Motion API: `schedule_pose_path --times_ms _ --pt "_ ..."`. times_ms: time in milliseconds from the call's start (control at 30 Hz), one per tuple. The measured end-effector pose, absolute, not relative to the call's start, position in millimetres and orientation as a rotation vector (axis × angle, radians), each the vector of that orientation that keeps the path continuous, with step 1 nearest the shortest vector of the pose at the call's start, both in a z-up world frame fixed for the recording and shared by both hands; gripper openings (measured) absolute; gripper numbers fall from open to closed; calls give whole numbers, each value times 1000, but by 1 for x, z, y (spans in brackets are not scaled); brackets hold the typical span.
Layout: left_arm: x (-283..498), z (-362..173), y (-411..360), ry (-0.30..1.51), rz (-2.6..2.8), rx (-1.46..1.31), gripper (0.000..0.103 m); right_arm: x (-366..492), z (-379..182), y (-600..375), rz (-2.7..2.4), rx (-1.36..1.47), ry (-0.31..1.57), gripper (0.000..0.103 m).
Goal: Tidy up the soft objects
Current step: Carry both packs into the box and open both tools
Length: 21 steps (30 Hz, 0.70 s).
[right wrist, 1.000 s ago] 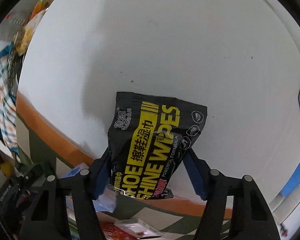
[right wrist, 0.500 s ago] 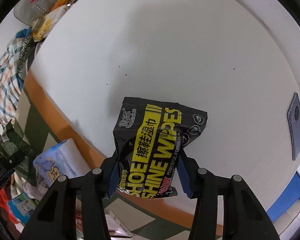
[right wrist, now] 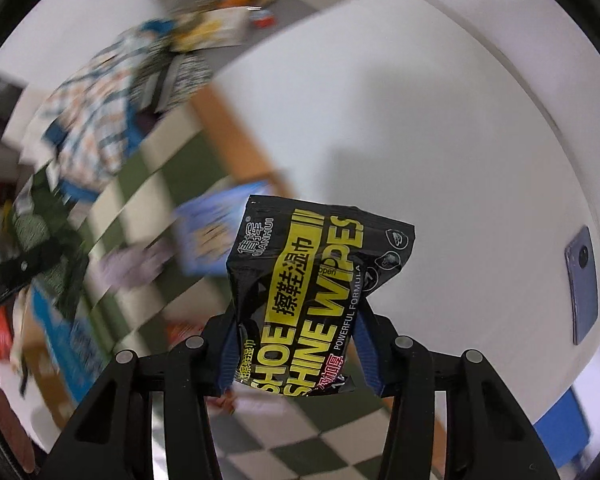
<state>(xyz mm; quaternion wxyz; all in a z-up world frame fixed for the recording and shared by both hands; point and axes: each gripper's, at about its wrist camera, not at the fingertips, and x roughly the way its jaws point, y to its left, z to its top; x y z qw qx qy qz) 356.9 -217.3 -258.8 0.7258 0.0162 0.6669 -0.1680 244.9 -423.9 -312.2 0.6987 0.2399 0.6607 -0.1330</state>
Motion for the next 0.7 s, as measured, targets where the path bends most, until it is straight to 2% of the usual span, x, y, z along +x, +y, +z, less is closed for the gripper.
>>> schedule_pose_path --times_ms 333,500,700 --pt "285 -204 -63 1439 -292 -69 25 238 -226 -258 76 418 1445 52" --pt "271 -193 28 1425 -186 -70 25 248 -209 -163 216 341 1442 51" --pt "276 -209 106 1454 -99 36 25 263 -209 -66 299 196 1463 51"
